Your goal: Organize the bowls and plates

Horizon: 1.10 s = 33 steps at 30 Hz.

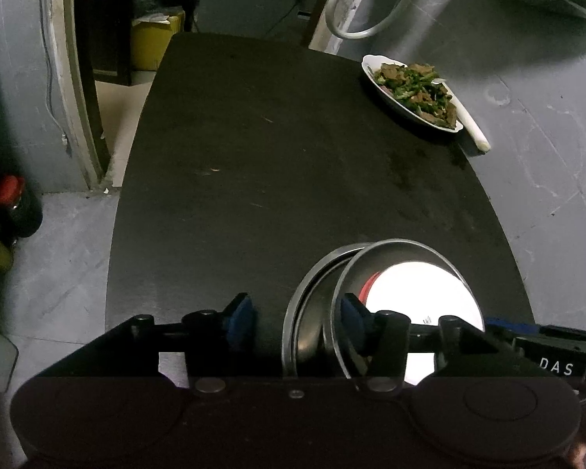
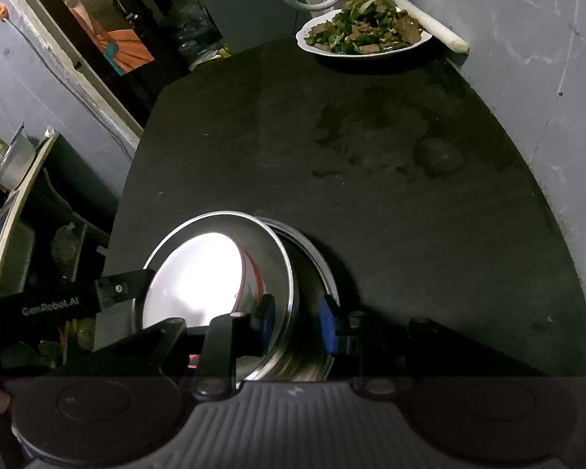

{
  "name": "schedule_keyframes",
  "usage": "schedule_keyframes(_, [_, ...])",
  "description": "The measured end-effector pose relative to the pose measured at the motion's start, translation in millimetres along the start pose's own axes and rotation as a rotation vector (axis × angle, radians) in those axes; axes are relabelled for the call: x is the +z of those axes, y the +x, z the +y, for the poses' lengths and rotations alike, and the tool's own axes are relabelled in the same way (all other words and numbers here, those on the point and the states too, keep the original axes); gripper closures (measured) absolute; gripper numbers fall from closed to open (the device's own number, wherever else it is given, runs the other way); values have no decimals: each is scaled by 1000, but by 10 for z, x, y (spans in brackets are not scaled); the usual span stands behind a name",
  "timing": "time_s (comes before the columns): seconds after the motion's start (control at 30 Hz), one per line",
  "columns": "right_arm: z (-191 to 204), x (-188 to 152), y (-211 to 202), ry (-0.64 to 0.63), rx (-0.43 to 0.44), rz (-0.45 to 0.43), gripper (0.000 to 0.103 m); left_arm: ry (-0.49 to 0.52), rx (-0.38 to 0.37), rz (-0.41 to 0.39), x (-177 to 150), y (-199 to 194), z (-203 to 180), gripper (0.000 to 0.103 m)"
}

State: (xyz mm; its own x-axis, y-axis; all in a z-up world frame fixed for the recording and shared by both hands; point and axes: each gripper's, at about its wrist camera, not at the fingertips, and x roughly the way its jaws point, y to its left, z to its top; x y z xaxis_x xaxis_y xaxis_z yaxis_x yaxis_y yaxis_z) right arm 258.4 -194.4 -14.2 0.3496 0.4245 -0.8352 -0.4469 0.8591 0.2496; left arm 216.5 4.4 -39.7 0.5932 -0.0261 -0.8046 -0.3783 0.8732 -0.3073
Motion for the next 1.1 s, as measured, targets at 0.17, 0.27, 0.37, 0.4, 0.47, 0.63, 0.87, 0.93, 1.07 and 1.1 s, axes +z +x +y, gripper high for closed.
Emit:
schedule_keyframes(0.17, [-8, -18, -37, -8, -60, -22, 46, -1, 3, -3, -9, -12, 14, 45])
schedule_keyframes(0.27, [-22, -39, -44, -2, -69, -29, 41, 4, 9, -7, -11, -14, 11, 42])
schedule_keyframes(0.37, [-11, -49, -47, -10, -88, -36, 35, 1, 12, -21, -20, -45, 32, 33])
schedule_keyframes(0.4, [-9, -52, -54, -10, -94, -42, 30, -2, 11, -26, -24, -58, 40, 29])
schedule_keyframes(0.47, [-20, -67, -69, -3, -105, -55, 25, 1, 9, -36, -30, -83, 55, 26])
schedule_keyframes(0.63, [-44, -130, -104, 9, -123, -77, 16, 4, 8, -40, -33, -102, 57, 23])
schedule_keyframes(0.87, [-56, -151, -151, 21, -129, -98, 11, 1, 2, -53, -31, -136, 51, 14])
schedule_keyframes(0.93, [-60, -144, -158, 22, -133, -105, 8, -5, 2, -50, -36, -139, 56, 12])
schedule_keyframes(1.07, [-73, -150, -186, 29, -132, -116, 6, -11, 4, -58, -45, -160, 62, 8])
schedule_keyframes(1.1, [-74, -149, -192, 30, -132, -119, 5, -12, 4, -61, -45, -165, 61, 7])
